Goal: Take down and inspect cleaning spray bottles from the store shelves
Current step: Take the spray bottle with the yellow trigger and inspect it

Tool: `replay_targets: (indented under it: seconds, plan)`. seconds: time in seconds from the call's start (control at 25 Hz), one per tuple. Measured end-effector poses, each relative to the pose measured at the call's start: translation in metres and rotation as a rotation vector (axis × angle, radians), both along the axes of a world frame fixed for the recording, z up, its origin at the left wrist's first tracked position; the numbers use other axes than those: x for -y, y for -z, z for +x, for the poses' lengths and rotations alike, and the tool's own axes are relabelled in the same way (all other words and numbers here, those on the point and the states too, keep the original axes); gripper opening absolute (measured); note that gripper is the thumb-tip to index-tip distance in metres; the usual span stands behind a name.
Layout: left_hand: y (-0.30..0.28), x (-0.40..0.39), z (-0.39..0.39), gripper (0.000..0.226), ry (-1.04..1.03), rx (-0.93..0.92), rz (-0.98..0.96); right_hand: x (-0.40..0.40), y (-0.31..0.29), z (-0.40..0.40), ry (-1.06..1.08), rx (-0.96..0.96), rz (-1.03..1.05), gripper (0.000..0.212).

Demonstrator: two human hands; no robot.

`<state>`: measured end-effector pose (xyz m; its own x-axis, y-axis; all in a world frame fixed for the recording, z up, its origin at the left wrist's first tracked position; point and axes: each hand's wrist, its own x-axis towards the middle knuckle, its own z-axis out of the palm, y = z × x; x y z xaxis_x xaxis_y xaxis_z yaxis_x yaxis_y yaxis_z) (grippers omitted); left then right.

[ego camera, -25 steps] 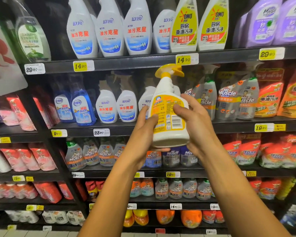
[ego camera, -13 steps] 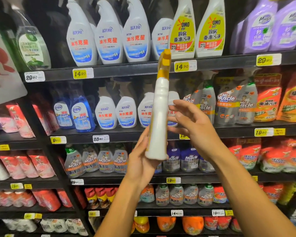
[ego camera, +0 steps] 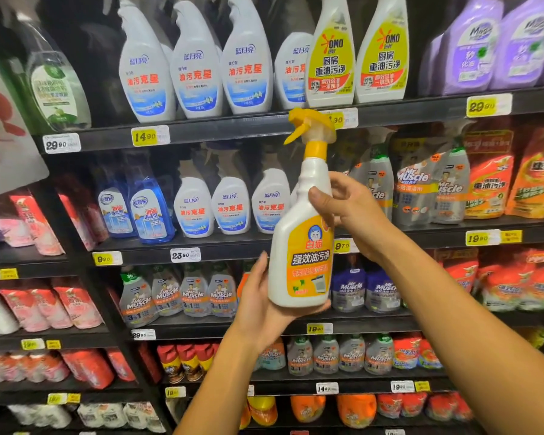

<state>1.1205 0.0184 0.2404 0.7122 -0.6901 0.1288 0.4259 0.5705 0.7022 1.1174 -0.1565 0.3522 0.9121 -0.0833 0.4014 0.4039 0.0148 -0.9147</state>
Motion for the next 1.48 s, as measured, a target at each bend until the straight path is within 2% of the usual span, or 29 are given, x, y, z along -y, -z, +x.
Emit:
replay_targets:
  seconds: [0.08, 0.12, 0.32, 0.56, 1.04, 1.28, 1.48]
  plan:
    - [0.000, 0.000, 0.001, 0.079, 0.005, 0.061, 0.048, -0.002, 0.003, 0.000, 0.025, 0.011, -0.050, 0.033]
    - [0.000, 0.001, 0.001, 0.081, -0.018, 0.093, 0.075, -0.004, 0.004, 0.000, 0.017, 0.002, -0.072, 0.036]
    - [0.000, 0.005, -0.005, 0.058, -0.216, 0.150, 0.204, -0.009, 0.011, -0.006, 0.007, -0.005, -0.044, 0.038]
    - [0.002, 0.002, -0.008, 0.054, -0.249, 0.090, 0.098, -0.010, 0.015, -0.012, -0.068, 0.001, 0.008, 0.027]
    - [-0.002, -0.007, -0.003, 0.059, -0.291, 0.131, 0.154, -0.011, 0.013, -0.019, -0.095, 0.041, -0.035, 0.035]
    - [-0.006, -0.011, -0.001, 0.052, -0.299, 0.125, 0.181, -0.020, 0.012, -0.023, -0.060, 0.081, -0.072, 0.035]
    - [-0.013, -0.018, -0.001, 0.063, -0.230, 0.070, 0.155, -0.024, 0.002, -0.027, -0.084, 0.106, -0.005, 0.041]
